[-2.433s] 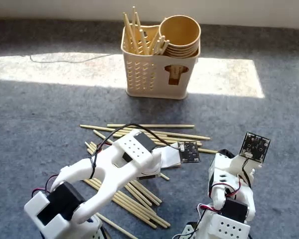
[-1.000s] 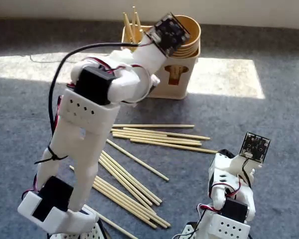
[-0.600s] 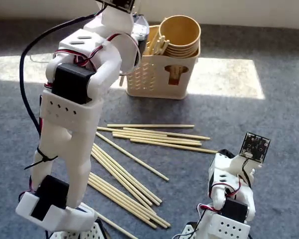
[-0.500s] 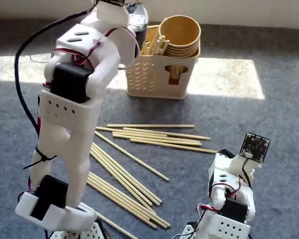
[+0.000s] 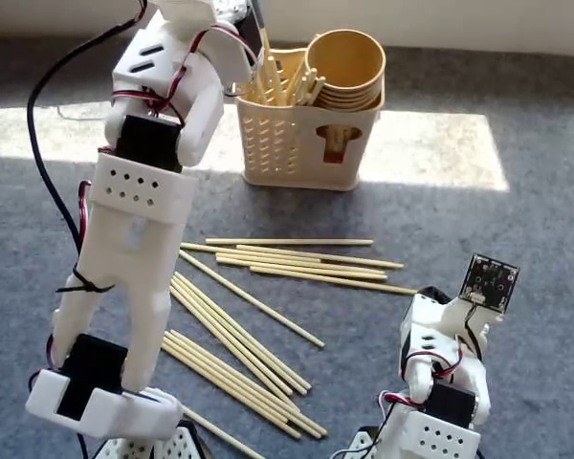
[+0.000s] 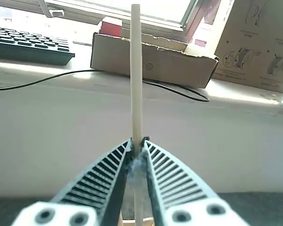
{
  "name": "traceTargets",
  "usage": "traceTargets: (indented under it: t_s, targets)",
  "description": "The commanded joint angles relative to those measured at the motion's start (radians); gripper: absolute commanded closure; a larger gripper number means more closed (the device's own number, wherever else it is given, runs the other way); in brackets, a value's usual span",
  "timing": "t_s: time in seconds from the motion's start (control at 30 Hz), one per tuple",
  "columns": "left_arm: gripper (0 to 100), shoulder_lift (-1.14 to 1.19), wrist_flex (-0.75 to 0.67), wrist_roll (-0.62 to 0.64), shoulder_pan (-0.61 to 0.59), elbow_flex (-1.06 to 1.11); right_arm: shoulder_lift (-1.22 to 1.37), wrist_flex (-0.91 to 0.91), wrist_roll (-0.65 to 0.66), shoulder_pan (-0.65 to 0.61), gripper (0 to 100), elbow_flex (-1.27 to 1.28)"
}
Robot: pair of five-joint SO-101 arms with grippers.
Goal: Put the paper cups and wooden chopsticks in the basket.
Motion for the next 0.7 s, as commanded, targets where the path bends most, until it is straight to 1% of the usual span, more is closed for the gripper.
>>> traceTargets:
  t_s: [0.0,0.23,0.47,0.67]
  targets:
    - [99,-0.005,-0.103,0.009,-0.03,0.047,-0.012,-0.027,-0.003,0.008,99.2,0.119]
    - [99,0.002,-0.141,0.008,-0.07,0.107,-0.012,-0.027,-0.003,0.008,99.2,0.119]
    - [99,0.124,-0.14,0.008,-0.09,0.088,-0.012,-0.027,-0.003,0.008,99.2,0.119]
    - [99,0.162,-0.133,0.008,-0.091,0.094,-0.012,-0.027,-0.003,0.008,99.2,0.119]
